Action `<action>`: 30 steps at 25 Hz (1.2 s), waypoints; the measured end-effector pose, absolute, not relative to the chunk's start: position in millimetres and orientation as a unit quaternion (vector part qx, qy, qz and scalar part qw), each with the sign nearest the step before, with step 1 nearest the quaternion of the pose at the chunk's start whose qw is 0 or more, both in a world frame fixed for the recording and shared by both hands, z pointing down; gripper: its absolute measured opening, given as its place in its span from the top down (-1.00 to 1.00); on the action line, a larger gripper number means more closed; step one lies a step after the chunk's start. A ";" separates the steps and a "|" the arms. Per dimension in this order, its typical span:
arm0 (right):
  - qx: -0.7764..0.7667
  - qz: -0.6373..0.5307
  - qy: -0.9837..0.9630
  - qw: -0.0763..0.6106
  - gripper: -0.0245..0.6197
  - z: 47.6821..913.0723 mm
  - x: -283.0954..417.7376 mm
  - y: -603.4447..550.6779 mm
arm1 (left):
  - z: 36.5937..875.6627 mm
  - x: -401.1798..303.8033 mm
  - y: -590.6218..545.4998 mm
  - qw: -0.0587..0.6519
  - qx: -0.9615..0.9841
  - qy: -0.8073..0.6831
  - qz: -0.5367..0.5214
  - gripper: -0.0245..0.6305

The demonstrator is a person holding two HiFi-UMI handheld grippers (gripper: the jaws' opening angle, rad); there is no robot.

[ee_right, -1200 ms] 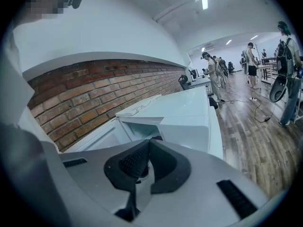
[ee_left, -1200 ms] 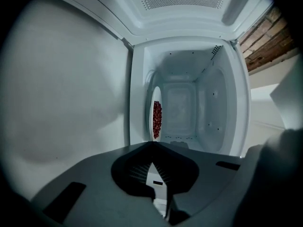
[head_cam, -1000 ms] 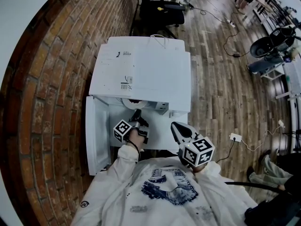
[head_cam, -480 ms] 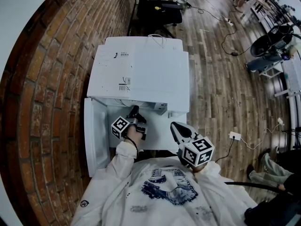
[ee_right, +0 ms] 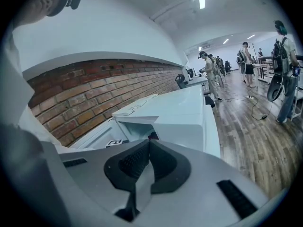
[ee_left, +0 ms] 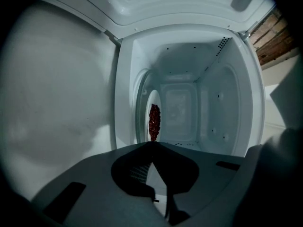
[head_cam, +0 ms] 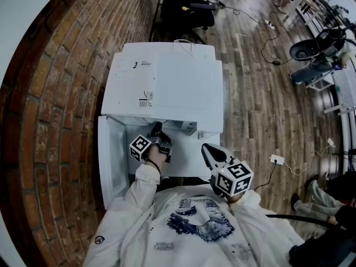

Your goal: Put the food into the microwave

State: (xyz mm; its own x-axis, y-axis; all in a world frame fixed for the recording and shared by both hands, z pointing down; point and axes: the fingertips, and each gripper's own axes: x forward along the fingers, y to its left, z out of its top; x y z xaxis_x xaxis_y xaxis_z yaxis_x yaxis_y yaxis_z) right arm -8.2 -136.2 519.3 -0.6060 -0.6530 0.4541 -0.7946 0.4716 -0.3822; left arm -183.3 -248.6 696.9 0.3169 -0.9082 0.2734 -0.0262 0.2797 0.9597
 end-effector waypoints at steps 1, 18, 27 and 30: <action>0.427 0.287 -0.849 0.123 0.88 519.0 -7.9 -136.5 | 696.6 -183.5 -249.4 0.644 0.494 -0.474 -0.341 0.90; 0.422 0.291 -0.851 0.114 0.88 519.8 -10.9 -137.4 | 685.2 -183.9 -246.2 0.637 0.514 -0.473 -0.327 0.90; 0.407 0.293 -0.859 0.103 0.88 518.5 -14.3 -140.0 | 648.1 -170.9 -221.4 0.591 0.586 -0.488 -0.264 0.90; 0.398 0.294 -0.864 0.099 0.88 518.4 -16.1 -140.5 | 627.0 -169.3 -208.4 0.559 0.615 -0.501 -0.240 0.90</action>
State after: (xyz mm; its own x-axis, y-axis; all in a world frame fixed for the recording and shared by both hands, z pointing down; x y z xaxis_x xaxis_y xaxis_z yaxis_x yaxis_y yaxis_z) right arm -16.1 -140.5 518.4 -0.6642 -0.6284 0.4049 -0.7450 0.5111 -0.4287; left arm -169.3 -208.4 627.0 0.3832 -0.8850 0.2645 -0.3473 0.1273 0.9291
